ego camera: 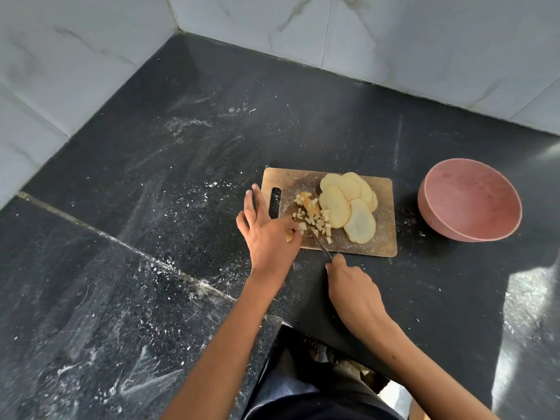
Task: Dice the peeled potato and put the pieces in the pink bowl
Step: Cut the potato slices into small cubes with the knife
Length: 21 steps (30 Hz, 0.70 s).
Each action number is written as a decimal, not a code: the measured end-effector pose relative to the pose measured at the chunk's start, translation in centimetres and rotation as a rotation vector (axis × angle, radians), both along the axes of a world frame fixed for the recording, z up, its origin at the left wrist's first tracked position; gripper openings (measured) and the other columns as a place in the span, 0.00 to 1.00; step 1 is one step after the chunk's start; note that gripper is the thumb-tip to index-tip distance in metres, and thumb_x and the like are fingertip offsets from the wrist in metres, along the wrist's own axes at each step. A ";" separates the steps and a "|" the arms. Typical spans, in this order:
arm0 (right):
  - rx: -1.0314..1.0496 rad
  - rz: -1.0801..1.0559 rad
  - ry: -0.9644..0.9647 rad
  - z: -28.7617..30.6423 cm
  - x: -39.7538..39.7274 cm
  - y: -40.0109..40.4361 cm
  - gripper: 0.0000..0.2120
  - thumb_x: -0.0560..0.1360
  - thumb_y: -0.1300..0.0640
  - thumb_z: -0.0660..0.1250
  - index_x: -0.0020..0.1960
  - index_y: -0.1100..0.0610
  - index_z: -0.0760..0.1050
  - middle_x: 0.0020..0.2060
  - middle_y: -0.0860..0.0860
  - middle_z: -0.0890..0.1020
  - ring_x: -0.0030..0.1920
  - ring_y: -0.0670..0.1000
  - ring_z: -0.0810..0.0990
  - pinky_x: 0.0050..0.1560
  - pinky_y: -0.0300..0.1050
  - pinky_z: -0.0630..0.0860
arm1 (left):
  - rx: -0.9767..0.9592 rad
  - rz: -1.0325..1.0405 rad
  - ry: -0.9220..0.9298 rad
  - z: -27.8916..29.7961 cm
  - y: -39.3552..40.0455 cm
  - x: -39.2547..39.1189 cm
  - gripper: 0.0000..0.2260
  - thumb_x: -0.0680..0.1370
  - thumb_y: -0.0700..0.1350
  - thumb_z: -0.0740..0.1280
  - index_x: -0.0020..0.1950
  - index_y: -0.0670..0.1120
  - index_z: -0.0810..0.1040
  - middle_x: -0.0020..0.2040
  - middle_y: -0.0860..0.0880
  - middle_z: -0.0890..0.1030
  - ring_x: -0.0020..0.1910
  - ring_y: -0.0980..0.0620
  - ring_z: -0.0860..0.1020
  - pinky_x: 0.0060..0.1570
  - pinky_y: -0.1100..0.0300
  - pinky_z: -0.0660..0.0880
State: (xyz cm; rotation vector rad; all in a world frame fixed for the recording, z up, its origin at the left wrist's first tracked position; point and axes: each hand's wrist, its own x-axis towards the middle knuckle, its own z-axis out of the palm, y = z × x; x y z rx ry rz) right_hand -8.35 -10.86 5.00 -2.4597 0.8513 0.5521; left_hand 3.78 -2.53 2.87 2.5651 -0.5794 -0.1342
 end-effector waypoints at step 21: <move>-0.011 0.033 0.039 0.1 0.0 0.8 0.06 0.84 0.56 0.47 0.49 0.56 0.58 0.48 0.58 0.79 0.48 0.61 0.78 0.40 0.49 0.67 | 0.080 -0.013 0.058 0.5 -0.4 0.2 0.03 0.75 0.49 0.71 0.43 0.54 0.84 0.79 0.42 0.43 0.77 0.48 0.34 0.71 0.47 0.31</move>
